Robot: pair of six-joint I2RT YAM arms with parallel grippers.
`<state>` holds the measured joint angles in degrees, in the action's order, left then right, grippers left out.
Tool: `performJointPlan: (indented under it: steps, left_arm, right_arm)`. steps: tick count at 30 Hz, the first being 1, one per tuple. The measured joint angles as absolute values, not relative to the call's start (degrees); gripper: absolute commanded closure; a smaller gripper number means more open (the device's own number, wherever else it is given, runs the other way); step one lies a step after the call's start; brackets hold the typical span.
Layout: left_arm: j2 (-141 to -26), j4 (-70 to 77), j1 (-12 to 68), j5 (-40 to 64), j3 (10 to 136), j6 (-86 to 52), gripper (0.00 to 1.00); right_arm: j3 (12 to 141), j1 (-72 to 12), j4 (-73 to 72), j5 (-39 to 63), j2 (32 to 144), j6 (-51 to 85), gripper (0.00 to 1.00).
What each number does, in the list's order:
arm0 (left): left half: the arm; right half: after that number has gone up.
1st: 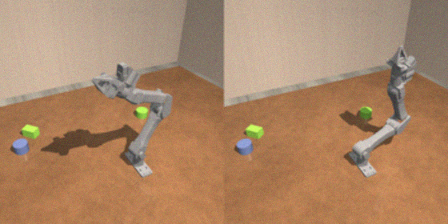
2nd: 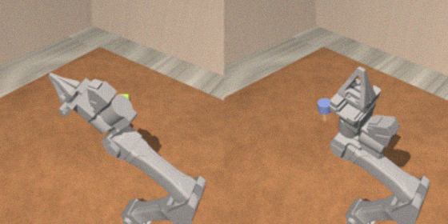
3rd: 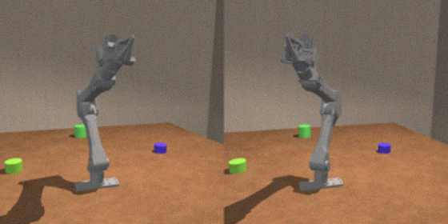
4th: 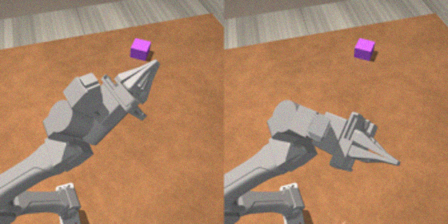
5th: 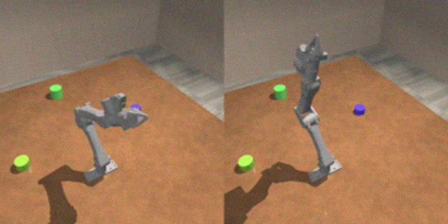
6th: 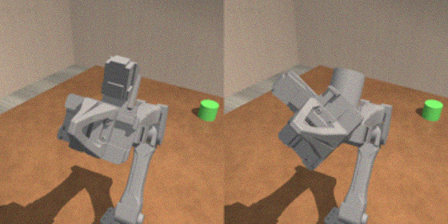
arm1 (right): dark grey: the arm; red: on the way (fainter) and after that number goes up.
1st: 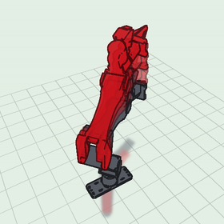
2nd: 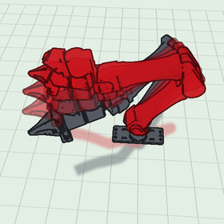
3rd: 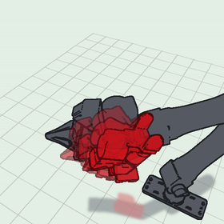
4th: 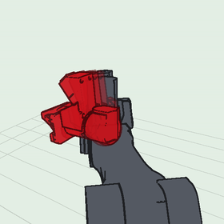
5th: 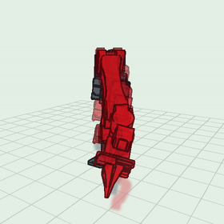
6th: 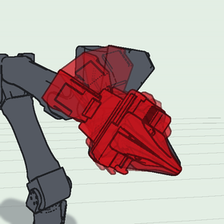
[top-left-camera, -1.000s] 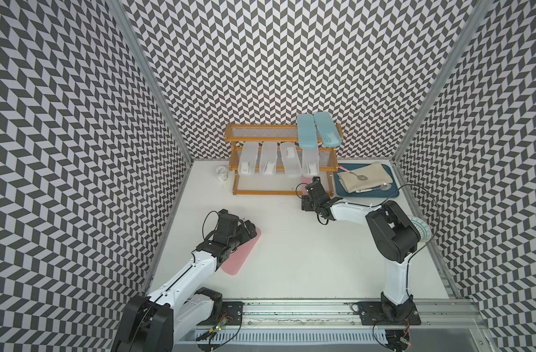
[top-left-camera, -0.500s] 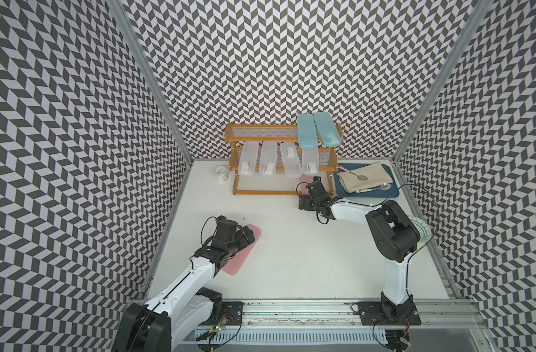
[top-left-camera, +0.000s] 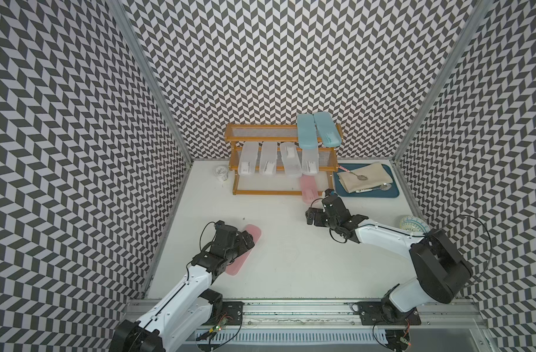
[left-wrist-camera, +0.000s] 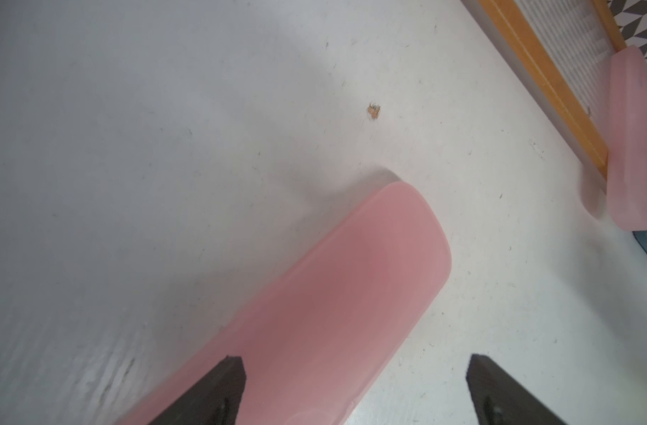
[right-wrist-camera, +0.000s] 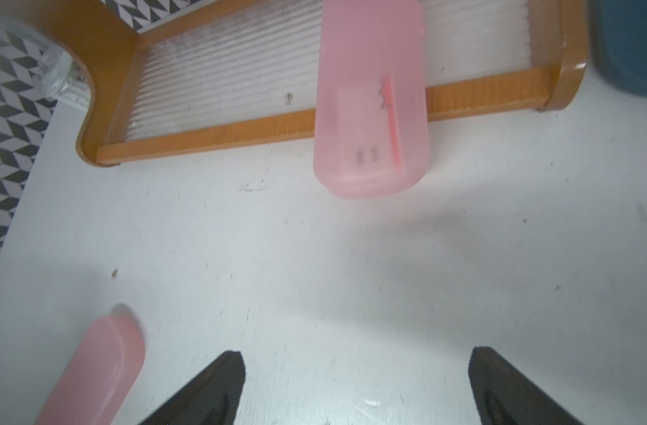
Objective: Place the pencil cases on the shelf according to color
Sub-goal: Adjust the pencil case at the center of the board.
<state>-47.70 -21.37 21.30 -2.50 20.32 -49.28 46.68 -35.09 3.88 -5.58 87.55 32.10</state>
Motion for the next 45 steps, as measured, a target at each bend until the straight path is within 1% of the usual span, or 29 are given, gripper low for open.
performJointPlan:
  steps: [7, 11, 19, 24, 29, 32, 33, 37, 39, 41, 43, 45]
  left_arm:
    - [-47.18, -22.65, 23.66, -8.01, 20.27, -51.20, 0.00]
    - [-47.24, -22.81, 23.51, -11.79, 20.43, -51.55, 0.00]
    - [-52.03, -22.63, 18.22, -14.50, 22.33, -49.98, 0.00]
    - [-55.96, -21.52, 19.03, -11.90, 21.50, -49.36, 0.00]
    - [-56.64, -20.82, 25.96, -9.85, 21.12, -51.66, 0.01]
    - [-57.67, -19.62, 34.13, -9.13, 21.47, -55.70, 0.00]
    - [-59.00, -19.11, 37.93, -9.28, 22.24, -57.56, 0.00]
    - [-68.16, -18.50, 49.23, -10.20, 29.74, -62.67, 0.00]
    - [-73.67, -18.48, 51.94, -11.31, 35.42, -63.68, 0.00]
    - [-77.97, -18.52, 52.84, -12.47, 40.38, -64.18, 0.00]
    - [-80.58, -18.55, 52.86, -13.91, 43.51, -64.20, 0.00]
    - [-80.86, -18.81, 52.84, -15.14, 44.03, -64.20, 0.00]
  right_arm:
    - [41.28, -37.69, 6.55, -4.43, 78.96, 31.09, 0.00]
    - [35.83, -38.68, 4.51, -2.59, 74.15, 31.14, 0.00]
    - [29.50, -42.63, 2.46, 0.45, 74.15, 32.69, 0.01]
    - [29.15, -43.77, -0.08, 0.45, 76.66, 33.08, 0.01]
    - [29.19, -43.75, -0.34, -0.16, 77.97, 33.06, 0.01]
    - [29.17, -43.77, -0.73, -0.67, 77.97, 33.06, 0.00]
    - [29.17, -43.77, -0.82, -0.78, 77.97, 33.04, 0.00]
    - [29.36, -43.77, -0.54, -0.84, 77.97, 32.82, 0.01]
    - [29.58, -43.77, -0.27, -0.84, 77.89, 32.62, 0.01]
    - [29.61, -43.77, 0.34, -0.84, 77.03, 32.60, 0.01]
    - [29.61, -43.77, 1.13, -0.75, 75.07, 32.60, 0.01]
    - [29.36, -43.83, 1.23, -0.32, 72.82, 32.60, 0.01]
